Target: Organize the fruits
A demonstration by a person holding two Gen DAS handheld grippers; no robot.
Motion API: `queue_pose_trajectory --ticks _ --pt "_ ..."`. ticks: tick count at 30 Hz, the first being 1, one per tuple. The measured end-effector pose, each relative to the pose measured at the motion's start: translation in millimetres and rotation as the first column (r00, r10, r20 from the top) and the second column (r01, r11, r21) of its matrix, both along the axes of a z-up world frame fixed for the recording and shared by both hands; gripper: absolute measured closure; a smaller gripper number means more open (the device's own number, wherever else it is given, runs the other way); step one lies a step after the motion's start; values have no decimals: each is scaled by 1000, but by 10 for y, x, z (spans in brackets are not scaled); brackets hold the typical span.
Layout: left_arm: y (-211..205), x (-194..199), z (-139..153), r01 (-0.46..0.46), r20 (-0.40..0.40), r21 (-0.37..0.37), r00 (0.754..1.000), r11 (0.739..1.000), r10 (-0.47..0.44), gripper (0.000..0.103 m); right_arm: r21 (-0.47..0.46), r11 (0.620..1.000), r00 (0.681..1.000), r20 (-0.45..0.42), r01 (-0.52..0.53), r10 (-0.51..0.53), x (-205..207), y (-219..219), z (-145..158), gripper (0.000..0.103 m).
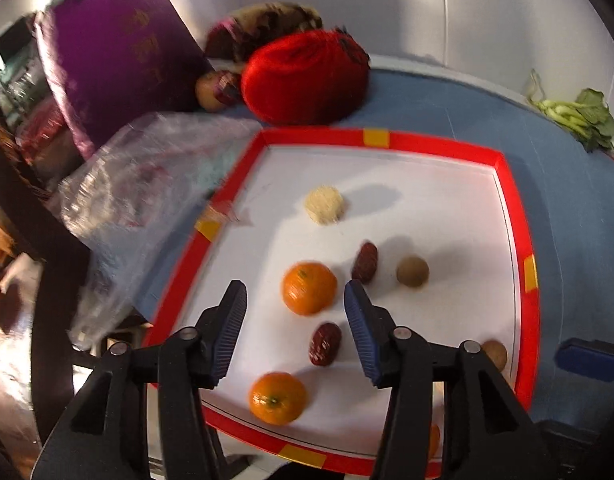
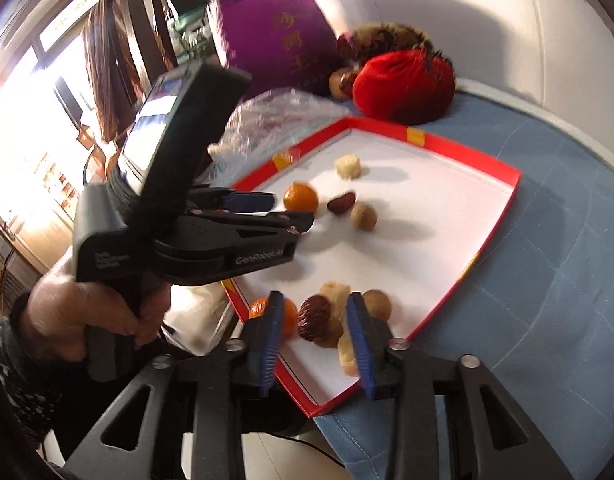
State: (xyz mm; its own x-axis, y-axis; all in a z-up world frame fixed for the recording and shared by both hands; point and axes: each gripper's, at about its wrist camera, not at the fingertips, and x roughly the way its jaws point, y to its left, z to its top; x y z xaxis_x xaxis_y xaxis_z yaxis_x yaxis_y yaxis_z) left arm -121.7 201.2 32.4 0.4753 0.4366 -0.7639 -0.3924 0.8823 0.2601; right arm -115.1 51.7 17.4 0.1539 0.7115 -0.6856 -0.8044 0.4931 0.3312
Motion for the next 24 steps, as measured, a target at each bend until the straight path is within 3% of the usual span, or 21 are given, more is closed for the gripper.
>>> queue_pose_trajectory --ticks 1,2,3,4,5,7,9,11,14,20,24 --pt "-66 -26 123 -21 58 76 998 997 16 52 20 1000 1000 12 20 -21 17 -89 77 61" --pt "-147 -61 241 -48 122 147 992 988 30 42 33 999 999 27 40 -41 33 -166 144 59" --pt "-226 -94 352 -73 179 194 983 978 37 23 47 997 996 51 69 -71 53 -266 224 57" --pt "-329 -135 479 -93 247 225 968 970 36 15 57 993 992 77 99 -103 70 -362 292 53" --pt "-435 -176 597 -92 312 228 950 969 17 9 71 987 982 114 144 -151 83 -490 374 49" --pt "-564 -209 769 -45 398 190 917 981 -35 6 91 974 959 175 209 -223 74 -708 506 44" --pt "-718 -234 884 -18 444 156 894 988 -53 0 111 958 931 232 263 -282 35 -918 613 38" --pt "-854 -254 955 -12 463 159 884 987 -64 0 128 935 890 287 330 -353 -28 -1140 695 23" --pt "-1026 -388 1011 28 472 150 876 988 -96 0 164 899 844 309 407 -439 -147 -1452 715 17" --pt "-1072 -815 989 -32 423 71 906 997 -1 0 147 892 839 304 427 -451 -337 -1651 620 17" --pt "-1049 -1097 1047 -71 411 85 911 994 30 0 162 910 854 314 382 -414 -450 -1557 642 16"
